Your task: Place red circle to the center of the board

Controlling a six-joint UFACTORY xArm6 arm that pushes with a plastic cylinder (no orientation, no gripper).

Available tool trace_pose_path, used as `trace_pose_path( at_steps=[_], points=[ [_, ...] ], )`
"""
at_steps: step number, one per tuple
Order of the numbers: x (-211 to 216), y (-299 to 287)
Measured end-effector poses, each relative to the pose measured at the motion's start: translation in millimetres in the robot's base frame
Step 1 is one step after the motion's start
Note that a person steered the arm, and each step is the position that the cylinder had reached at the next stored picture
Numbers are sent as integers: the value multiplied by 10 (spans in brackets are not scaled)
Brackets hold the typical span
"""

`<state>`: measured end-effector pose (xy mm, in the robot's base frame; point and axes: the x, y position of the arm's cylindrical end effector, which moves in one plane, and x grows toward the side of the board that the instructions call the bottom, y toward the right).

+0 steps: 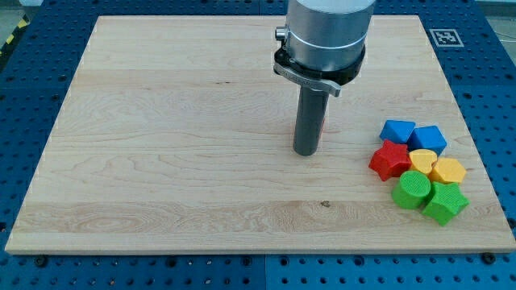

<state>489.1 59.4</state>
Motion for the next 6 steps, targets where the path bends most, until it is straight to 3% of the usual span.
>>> trace_pose_path(
  at_steps=[1,3,5,6],
  points=[
    [-242,-72],
    [-309,-446],
    [-42,-799],
    [-241,-321]
  ],
)
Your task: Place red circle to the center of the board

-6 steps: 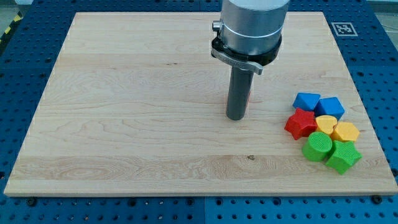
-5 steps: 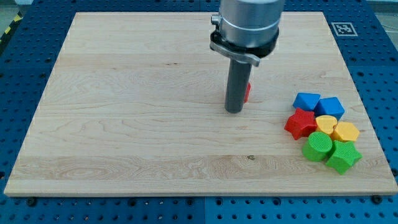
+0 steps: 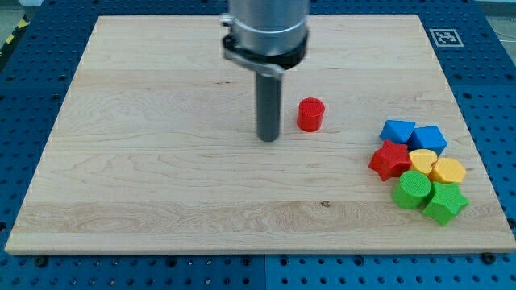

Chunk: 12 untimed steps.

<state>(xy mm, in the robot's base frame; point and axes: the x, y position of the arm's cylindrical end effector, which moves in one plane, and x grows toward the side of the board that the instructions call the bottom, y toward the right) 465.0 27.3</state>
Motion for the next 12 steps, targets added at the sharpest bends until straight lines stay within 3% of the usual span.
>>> trace_pose_path(
  at_steps=[2,4,7,9,12],
  points=[
    [301,604],
    [-145,1050],
    [-380,658],
    [-38,701],
    [-73,559]
  ],
)
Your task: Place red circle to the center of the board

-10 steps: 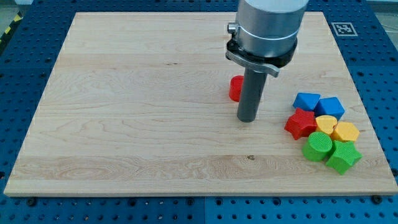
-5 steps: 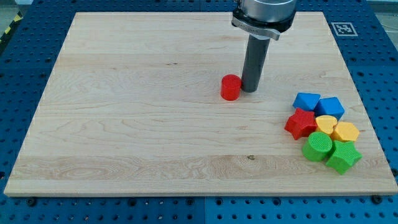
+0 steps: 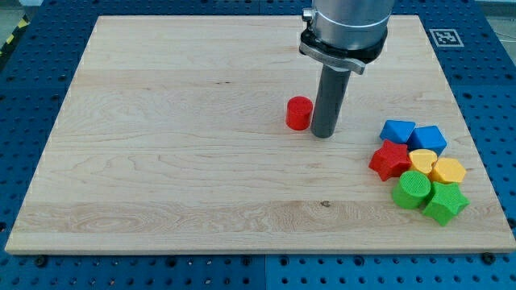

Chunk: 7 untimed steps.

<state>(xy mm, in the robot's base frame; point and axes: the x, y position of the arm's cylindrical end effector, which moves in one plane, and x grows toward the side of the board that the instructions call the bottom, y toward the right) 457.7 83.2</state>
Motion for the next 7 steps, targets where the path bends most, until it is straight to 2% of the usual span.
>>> trace_pose_path(
  at_steps=[3,5,7],
  points=[
    [-186,-155],
    [-555,-657],
    [-701,-929]
  ],
)
